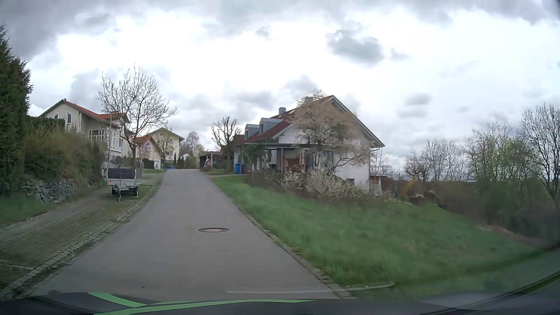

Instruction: Follow the waypoints while adhering to traffic rules and regulations

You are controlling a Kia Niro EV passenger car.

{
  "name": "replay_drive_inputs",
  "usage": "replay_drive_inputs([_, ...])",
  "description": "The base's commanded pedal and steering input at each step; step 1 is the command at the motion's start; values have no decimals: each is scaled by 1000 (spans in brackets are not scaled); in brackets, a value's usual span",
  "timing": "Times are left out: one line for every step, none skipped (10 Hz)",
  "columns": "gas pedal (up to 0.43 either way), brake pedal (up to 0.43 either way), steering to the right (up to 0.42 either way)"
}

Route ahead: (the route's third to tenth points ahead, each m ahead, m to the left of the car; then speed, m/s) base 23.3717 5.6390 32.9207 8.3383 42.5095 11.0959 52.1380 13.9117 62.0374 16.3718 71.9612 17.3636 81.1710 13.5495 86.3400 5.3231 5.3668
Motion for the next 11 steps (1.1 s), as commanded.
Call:
replay_drive_inputs([79,0,-200])
replay_drive_inputs([79,0,-186])
replay_drive_inputs([79,0,-173])
replay_drive_inputs([87,0,-159])
replay_drive_inputs([98,0,-146])
replay_drive_inputs([98,0,-134])
replay_drive_inputs([98,0,-118])
replay_drive_inputs([110,0,-105])
replay_drive_inputs([118,0,-87])
replay_drive_inputs([118,0,-72])
replay_drive_inputs([118,0,-61])
